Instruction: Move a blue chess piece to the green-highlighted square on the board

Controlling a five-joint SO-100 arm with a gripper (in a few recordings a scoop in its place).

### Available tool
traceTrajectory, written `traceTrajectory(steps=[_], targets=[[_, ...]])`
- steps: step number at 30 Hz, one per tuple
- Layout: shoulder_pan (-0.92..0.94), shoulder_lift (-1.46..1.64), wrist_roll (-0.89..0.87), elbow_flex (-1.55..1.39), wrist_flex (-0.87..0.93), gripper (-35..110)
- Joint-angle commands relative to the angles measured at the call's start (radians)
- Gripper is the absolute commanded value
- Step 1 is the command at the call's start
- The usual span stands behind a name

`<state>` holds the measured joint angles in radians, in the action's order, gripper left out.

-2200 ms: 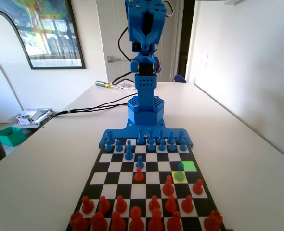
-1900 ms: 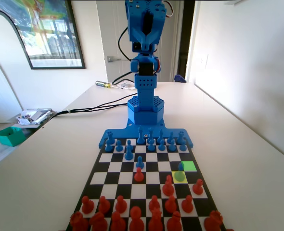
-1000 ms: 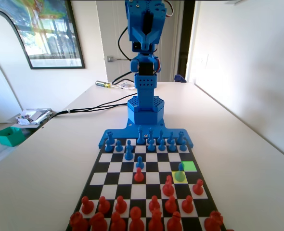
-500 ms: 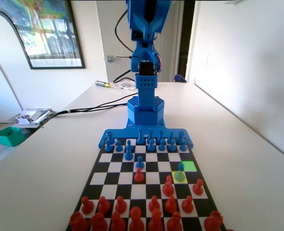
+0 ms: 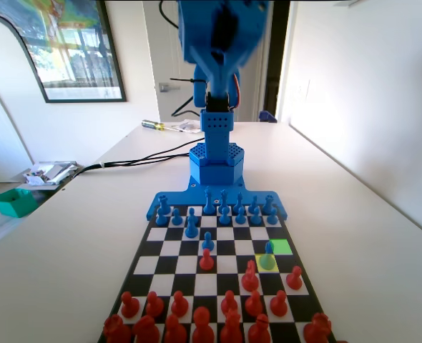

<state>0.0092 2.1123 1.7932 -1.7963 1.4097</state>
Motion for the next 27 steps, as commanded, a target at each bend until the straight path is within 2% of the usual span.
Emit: traceTrajectory(steps=[1,13,20,27], targets=[[-0.035,-0.118,0.060,0.049,-0.052,1],[-0.121,-0.509,0.014,0.256,0.089,5],[-0.156,-0.594,-0.023,0.268,0.054,10],[-0.164,-0.612,0.043,0.207,0.037,10]])
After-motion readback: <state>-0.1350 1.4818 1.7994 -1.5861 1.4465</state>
